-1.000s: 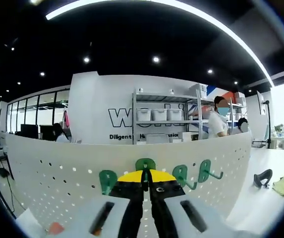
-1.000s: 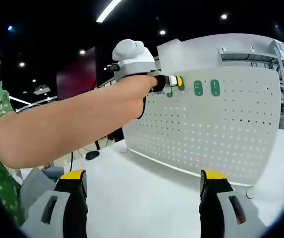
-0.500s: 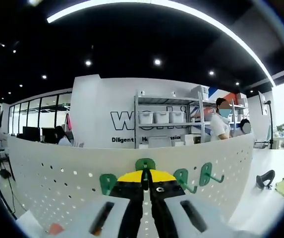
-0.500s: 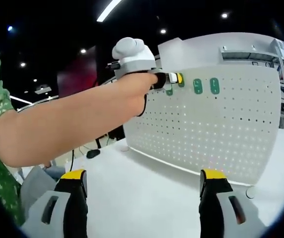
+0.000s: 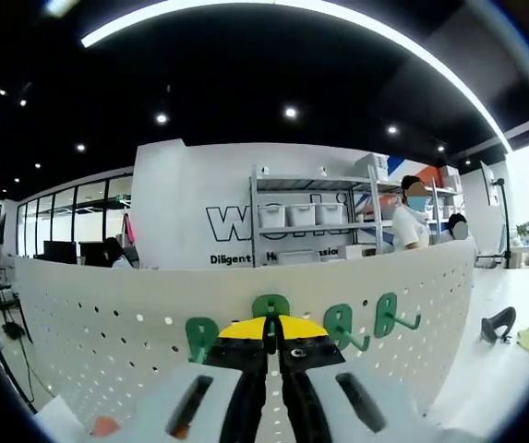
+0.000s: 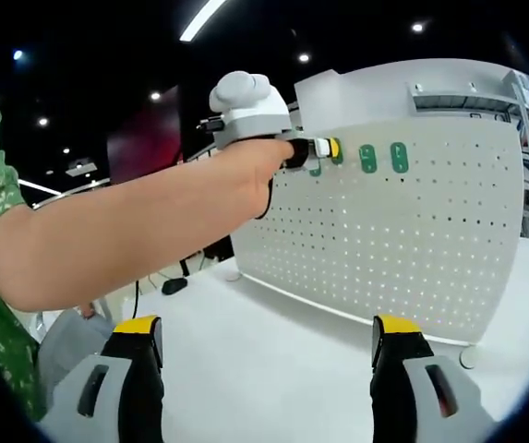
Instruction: Insert the hook assembly into the mounting plate slot until the hook locks in place.
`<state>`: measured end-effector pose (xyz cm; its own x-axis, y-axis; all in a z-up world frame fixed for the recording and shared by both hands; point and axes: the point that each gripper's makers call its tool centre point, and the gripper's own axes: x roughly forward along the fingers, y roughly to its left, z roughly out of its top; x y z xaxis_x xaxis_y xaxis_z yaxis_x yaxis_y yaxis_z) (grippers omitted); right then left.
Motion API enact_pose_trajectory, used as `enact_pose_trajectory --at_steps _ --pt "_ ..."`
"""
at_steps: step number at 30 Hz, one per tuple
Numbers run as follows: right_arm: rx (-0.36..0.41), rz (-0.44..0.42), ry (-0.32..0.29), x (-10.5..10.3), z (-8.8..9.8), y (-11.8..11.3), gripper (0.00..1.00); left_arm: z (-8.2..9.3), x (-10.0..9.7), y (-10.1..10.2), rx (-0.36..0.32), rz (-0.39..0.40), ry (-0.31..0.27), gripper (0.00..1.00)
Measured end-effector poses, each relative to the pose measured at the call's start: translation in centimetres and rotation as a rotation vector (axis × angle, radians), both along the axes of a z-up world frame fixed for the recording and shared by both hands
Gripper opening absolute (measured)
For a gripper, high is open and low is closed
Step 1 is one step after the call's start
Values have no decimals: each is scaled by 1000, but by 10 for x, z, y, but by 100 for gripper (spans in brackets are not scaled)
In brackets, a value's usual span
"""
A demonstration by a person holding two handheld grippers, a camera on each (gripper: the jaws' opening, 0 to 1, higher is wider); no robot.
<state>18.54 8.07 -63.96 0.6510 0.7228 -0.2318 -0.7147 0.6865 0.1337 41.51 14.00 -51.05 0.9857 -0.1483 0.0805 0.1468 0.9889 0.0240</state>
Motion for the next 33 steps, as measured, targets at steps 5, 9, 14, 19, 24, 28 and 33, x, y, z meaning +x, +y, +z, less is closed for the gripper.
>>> enact_pose_trajectory --at_steps 5,9,14,19,24,28,33 --pt "0 -2 -1 0 1 -1 96 -2 1 0 9 0 -1 3" --pt "0 -4 -1 0 1 -1 96 -3 2 -1 13 -1 0 3" --pt "-2 -6 1 -1 0 -2 96 -5 3 -1 15 -3 3 3" --pt "0 -7 1 -1 0 -3 95 -7 3 1 13 1 6 3" --pt "0 -7 1 0 1 -3 95 -7 3 0 21 2 6 3" --pt "1 -7 0 0 1 -4 95 -7 4 0 26 3 1 3" --pt "3 -9 0 0 1 -4 95 -8 5 0 29 2 -1 3"
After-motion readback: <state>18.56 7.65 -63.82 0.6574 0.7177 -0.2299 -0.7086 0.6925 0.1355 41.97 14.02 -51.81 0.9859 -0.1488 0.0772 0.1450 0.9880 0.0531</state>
